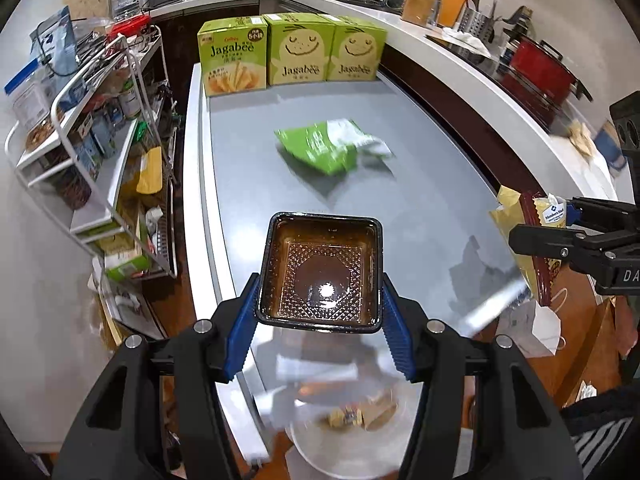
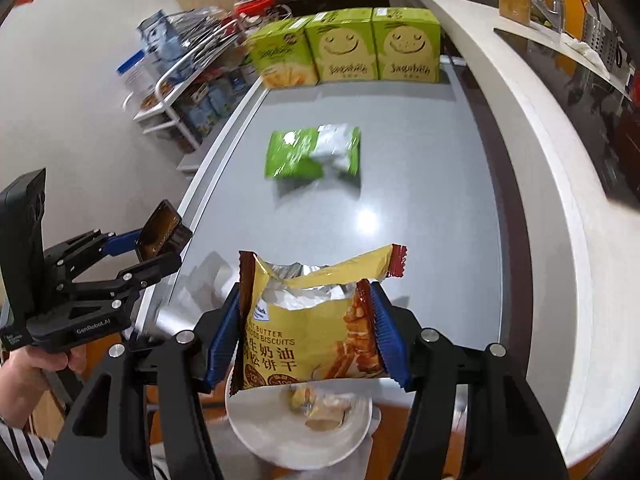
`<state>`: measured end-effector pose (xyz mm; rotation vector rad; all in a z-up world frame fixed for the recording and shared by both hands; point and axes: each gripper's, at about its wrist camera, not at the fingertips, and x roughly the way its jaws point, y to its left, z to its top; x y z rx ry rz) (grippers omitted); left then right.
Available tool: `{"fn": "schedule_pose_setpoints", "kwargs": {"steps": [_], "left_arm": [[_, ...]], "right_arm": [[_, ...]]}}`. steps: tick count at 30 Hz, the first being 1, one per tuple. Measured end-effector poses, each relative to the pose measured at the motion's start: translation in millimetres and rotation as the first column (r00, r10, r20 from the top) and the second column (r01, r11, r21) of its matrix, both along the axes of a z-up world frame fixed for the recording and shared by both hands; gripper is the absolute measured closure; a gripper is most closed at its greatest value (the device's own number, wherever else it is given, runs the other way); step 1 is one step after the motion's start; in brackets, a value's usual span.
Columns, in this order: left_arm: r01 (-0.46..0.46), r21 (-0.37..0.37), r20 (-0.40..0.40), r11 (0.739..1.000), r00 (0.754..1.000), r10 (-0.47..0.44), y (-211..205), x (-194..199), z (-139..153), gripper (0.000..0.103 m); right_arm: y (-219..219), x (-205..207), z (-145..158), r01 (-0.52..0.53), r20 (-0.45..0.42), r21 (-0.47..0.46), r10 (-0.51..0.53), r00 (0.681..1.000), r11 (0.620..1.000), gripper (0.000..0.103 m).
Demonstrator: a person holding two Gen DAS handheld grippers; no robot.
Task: Collect trash
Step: 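Carry the tray and biscuit packet with both tools over the white bin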
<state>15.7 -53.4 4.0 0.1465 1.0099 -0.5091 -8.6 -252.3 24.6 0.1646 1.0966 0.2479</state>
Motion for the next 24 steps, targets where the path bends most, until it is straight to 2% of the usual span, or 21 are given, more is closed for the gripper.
{"fn": "schedule_pose_setpoints", "kwargs": {"steps": [12,24], "left_arm": [[0.037,0.018,-0.029,0.999,0.999,-0.036,11,-68,-4,0.046],[0.112,0.065,-0.126,0.992,0.987,-0.103,3,-109,-35,0.046]], "right_arm": [[14,-59,-10,-0.095,-0.054,0.012,0.096,0.994,0.995,0.044],[33,-90,-42,-0.186,-0.152,0.003,0.184,0.971,0.983,0.044]]}}
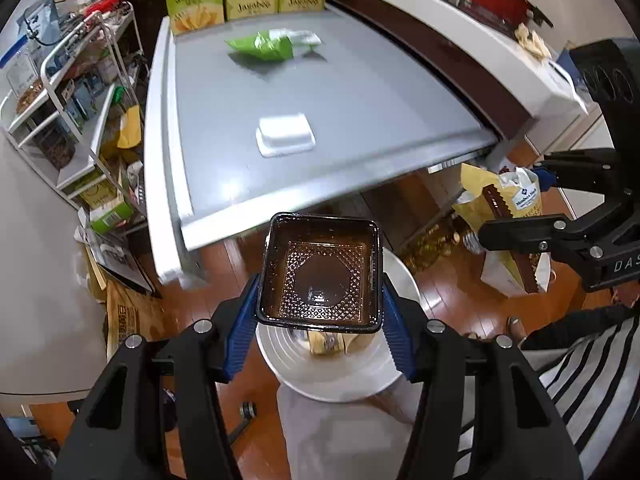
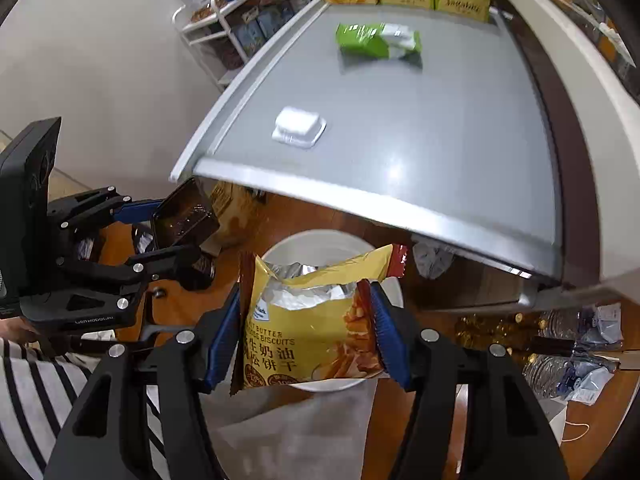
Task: Collect trash
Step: 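Carry the tray and biscuit packet with both tools over the white bin, then open the left tool to drop the tray while the right tool drops the biscuit packet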
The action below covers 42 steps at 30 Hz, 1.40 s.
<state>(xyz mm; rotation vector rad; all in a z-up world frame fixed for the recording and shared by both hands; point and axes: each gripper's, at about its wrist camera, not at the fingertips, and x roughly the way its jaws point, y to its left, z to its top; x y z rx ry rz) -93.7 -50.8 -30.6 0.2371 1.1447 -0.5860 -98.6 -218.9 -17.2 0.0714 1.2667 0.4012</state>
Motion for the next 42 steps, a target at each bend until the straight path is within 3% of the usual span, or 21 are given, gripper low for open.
{"fn": "schedule_pose_setpoints", "kwargs": {"steps": [11,29,42], "left_arm": [[0.06,0.098,-0.071,0.993,0.996,-0.053,0,-17,-41,0.046],[0.113,0.196,-0.158,0.974,0.984,-0.082,-13,-12,-105,0.046],[0.144,0.237,-0.193,0.961,0.976,-0.099,-28,-2,-127,0.046]], "right_arm": [[14,-13,-52,-0.031,-0.114,-0.045,0.026,0.993,0.998,0.044],[27,3,-117,-0.04,-0.207,-0.113,0.016,0.978,0.993,0.044],[36,9,-151,-0.049,-0.27,-0.146,0.008,0.963,0.988,0.044]]}}
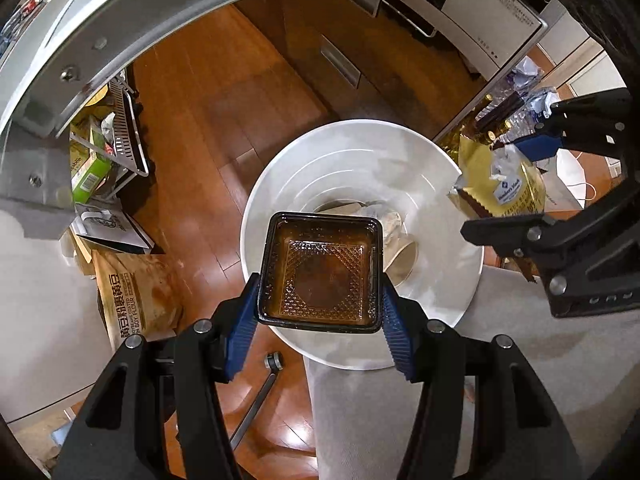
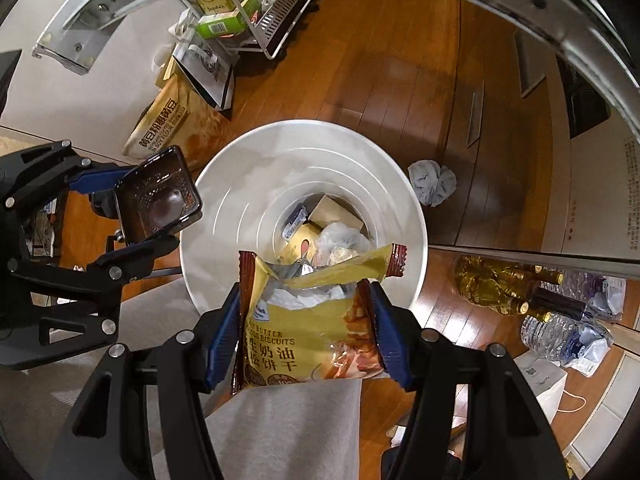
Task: Collect trash
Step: 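Open the left tool to drop the tray while the right tool drops the biscuit packet, then move both tools back over the counter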
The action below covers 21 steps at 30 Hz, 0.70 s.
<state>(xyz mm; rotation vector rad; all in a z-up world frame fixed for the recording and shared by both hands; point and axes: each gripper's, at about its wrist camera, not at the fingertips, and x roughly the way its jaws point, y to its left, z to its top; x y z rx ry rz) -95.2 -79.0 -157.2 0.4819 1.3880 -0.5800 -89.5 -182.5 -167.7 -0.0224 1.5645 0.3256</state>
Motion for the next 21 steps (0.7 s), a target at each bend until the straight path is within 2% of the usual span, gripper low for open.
{"fn": "schedule_pose_setpoints", "kwargs": {"steps": [4,5,6,8,15,18,21], "left_arm": [[-0.007,-0.007,-0.005,1.0,1.0,0.007,-1,3,2,0.045],[-0.009,-0.011,-0.012,1.0,1.0,0.008,-1,4,2,0.039],[-0.011,-0.014,-0.016,1.0,1.0,0.01,0,4,2,0.028],[-0.015,-0.018,0.003,1.0,1.0,0.015,1,5,6,0.018],[-0.03,-0.005,0.012,1.0,0.999,0.03,10,6,10,0.018],[-0.036,-0.004,0.021,0.999,0.999,0.036,16,6,17,0.018],[-0.046,-0.022,0.038,0.999,0.998,0.047,21,6,30,0.018]], "right_arm": [[-1,1,-4,0.003,-0.006,-0.006,-0.003,1.0,1.0,0.041],[-2,1,-4,0.008,-0.005,-0.008,-0.008,1.0,1.0,0.04],[-4,2,-4,0.014,-0.003,-0.01,-0.014,1.0,1.0,0.035],[-6,3,-1,0.027,0.002,-0.011,-0.027,1.0,1.0,0.03],[-18,2,12,0.056,0.033,-0.025,-0.055,0.998,0.998,0.024],[-25,1,29,0.057,0.065,-0.034,-0.055,0.996,0.998,0.024],[-32,0,60,0.054,0.114,-0.004,-0.053,0.992,0.999,0.024]]}}
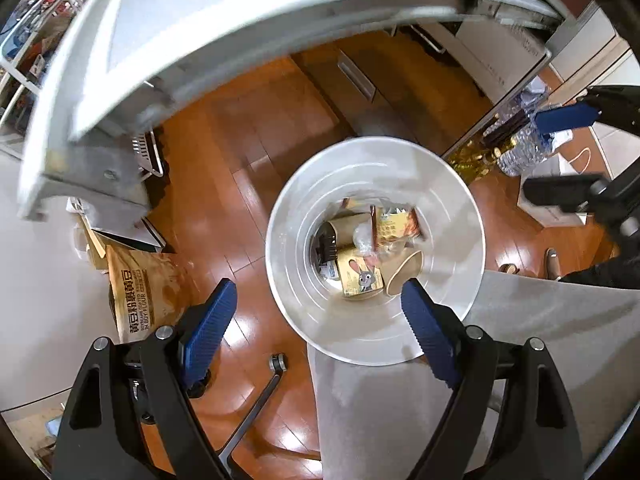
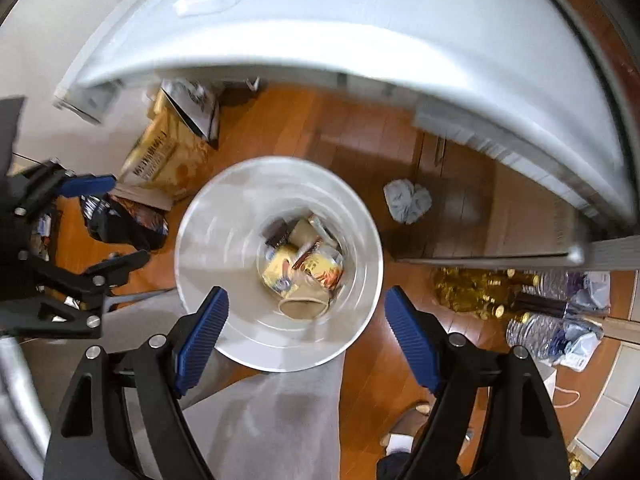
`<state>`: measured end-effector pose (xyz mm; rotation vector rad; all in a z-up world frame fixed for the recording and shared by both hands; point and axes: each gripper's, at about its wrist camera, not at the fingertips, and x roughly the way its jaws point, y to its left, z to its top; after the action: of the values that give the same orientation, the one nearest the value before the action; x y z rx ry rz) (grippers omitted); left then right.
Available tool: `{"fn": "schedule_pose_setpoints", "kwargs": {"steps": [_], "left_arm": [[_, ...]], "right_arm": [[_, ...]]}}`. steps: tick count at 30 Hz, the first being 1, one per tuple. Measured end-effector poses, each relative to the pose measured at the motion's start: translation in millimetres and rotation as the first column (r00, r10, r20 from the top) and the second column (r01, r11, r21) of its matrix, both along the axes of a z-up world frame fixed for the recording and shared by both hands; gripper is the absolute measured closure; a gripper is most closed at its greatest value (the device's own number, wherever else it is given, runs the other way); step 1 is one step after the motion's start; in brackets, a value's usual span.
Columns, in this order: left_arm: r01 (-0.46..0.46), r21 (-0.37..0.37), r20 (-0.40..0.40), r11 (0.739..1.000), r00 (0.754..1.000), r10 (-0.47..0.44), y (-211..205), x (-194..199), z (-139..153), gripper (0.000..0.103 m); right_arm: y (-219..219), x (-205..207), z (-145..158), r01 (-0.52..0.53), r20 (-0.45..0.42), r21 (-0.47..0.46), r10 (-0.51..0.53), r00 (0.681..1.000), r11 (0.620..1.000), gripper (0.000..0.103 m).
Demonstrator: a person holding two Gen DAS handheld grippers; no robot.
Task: Collect trash
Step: 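Move both tools back over the counter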
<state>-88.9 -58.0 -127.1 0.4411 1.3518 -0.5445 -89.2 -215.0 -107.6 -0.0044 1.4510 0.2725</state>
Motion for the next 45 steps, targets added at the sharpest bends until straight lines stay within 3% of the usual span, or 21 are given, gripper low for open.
{"fn": "schedule_pose_setpoints", "kwargs": {"steps": [3,8,10,12,17,21,25,27,31,35,38,42,45], "left_arm": [[-0.012,-0.045,0.026,0.999,1.0,0.013,2,1,23,0.018],[-0.032,-0.157,0.11,0.987,0.993,0.05,-1,10,75,0.017],[-0.056,-0.195,0.172,0.979,0.981,0.09,-3,19,97,0.003],[-0.075,-0.233,0.22,0.97,0.967,0.128,-4,29,112,0.002],[-0.129,-0.296,0.211,0.947,0.957,0.196,-9,55,121,0.002],[-0.161,-0.329,0.21,0.93,0.948,0.238,-5,71,127,0.002],[-0.205,-0.359,0.199,0.911,0.937,0.289,2,79,131,0.002],[-0.236,-0.375,0.183,0.897,0.929,0.321,6,82,130,0.002],[-0.326,-0.417,0.107,0.849,0.909,0.402,20,85,125,0.002],[-0.386,-0.423,0.051,0.82,0.893,0.447,29,88,117,0.002],[-0.402,-0.427,0.038,0.81,0.887,0.46,32,89,115,0.002],[-0.396,-0.426,0.041,0.813,0.89,0.455,31,92,115,0.002],[-0.385,-0.423,0.038,0.82,0.897,0.441,27,96,114,0.002]], "right_arm": [[-2,4,32,-0.016,0.064,0.018,0.015,0.998,1.0,0.021],[-3,27,98,-0.032,0.255,0.024,0.025,0.967,0.999,0.008],[-7,49,116,-0.02,0.31,0.025,0.012,0.951,0.999,0.007],[-6,71,127,-0.019,0.356,0.022,0.01,0.934,1.0,0.007],[-1,147,139,-0.085,0.429,-0.094,0.118,0.895,0.992,0.007],[21,204,134,-0.244,0.39,-0.208,0.309,0.867,0.947,0.007],[45,245,113,-0.434,0.279,-0.277,0.503,0.818,0.858,0.007],[55,259,99,-0.53,0.222,-0.283,0.593,0.774,0.799,0.007],[70,271,78,-0.625,0.139,-0.311,0.685,0.715,0.716,0.007],[82,279,61,-0.697,0.077,-0.313,0.749,0.658,0.645,0.007],[87,284,51,-0.726,0.023,-0.279,0.76,0.649,0.628,0.007],[82,290,44,-0.715,-0.001,-0.245,0.737,0.675,0.655,0.006],[71,287,49,-0.659,-0.006,-0.205,0.672,0.741,0.724,0.008]]}}
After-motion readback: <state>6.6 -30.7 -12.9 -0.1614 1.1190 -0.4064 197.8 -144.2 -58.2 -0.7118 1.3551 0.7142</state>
